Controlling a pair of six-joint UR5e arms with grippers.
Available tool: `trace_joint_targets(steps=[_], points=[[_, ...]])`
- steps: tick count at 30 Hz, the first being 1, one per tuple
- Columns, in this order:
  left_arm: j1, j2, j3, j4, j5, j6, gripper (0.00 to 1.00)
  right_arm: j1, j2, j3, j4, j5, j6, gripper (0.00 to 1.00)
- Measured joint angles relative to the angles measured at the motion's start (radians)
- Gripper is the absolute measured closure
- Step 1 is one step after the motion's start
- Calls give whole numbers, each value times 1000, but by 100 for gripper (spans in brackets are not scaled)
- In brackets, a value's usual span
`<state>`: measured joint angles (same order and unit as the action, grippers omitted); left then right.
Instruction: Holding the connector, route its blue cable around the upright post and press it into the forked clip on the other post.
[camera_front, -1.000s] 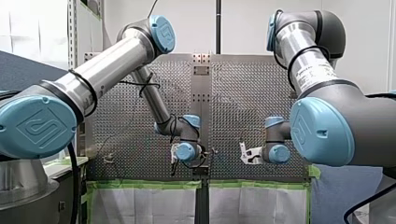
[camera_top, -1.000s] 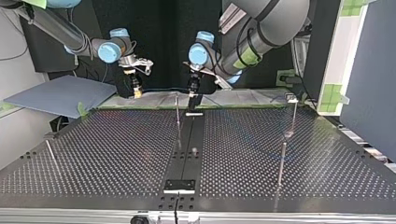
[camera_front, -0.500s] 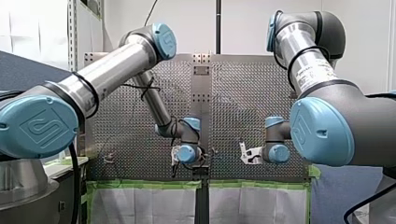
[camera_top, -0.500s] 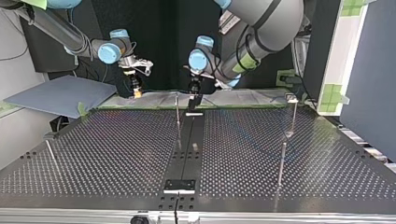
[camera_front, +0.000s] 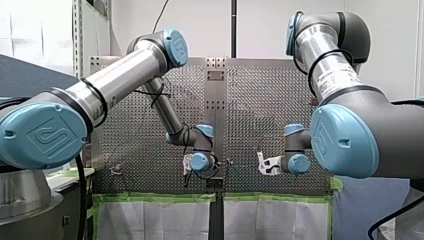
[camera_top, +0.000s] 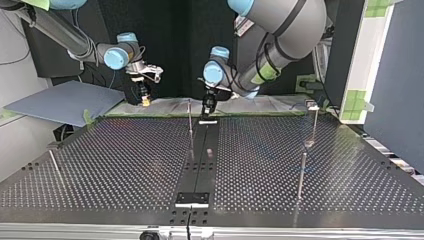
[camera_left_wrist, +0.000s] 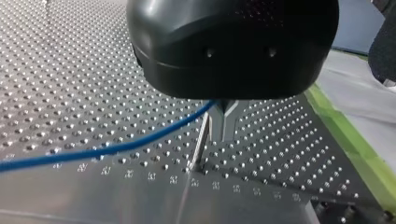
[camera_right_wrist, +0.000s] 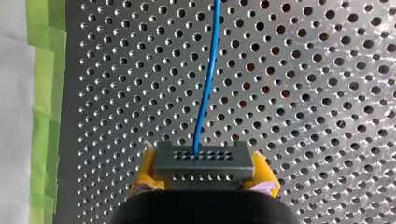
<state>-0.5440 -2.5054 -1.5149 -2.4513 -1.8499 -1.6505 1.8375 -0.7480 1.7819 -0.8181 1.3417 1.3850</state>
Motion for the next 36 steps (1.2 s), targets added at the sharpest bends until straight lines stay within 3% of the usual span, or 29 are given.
trace_joint_targets(steps=[12, 29, 36], points=[[26, -1, 36, -34, 28, 1, 100, -12, 0, -26, 9, 1, 17, 100], [30, -8, 40, -48, 40, 2, 100, -19, 2, -27, 5, 6, 21, 100], [37, -41, 54, -45, 42, 3, 100, -27, 2, -30, 5, 12, 25, 100]])
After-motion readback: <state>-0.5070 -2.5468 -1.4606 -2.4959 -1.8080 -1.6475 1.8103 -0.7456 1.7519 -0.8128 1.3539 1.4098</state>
